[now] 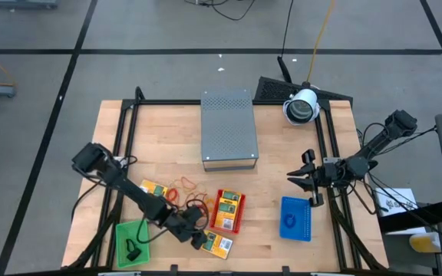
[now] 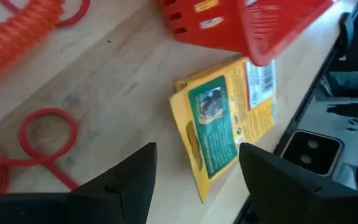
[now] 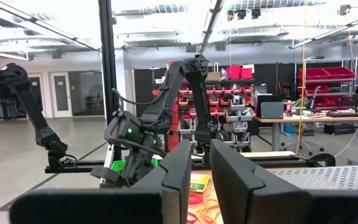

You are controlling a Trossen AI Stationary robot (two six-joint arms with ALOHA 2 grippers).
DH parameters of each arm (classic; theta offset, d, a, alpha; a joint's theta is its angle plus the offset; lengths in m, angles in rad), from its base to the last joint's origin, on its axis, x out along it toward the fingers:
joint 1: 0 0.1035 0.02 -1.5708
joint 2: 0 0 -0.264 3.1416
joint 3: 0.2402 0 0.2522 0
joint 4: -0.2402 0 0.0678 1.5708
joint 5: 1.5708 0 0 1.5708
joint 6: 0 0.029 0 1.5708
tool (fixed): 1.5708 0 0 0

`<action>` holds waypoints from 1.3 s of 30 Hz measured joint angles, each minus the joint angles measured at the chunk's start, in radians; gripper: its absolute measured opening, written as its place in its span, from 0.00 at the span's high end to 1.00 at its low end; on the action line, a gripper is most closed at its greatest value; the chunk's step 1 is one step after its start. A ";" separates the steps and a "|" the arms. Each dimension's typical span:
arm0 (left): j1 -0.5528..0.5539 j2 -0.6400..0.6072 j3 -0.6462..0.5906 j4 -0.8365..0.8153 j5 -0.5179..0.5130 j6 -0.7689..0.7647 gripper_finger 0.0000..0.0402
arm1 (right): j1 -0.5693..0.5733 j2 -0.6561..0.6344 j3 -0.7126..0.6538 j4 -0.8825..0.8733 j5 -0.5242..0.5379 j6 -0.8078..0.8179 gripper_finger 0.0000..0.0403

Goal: Pick & Place Office Desk Supplies
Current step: Put the yellow crayon box into the red bin

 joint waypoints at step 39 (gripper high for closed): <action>-0.016 0.057 0.001 0.086 -0.056 -0.009 0.45 | 0.000 0.000 0.000 0.006 0.000 0.004 0.88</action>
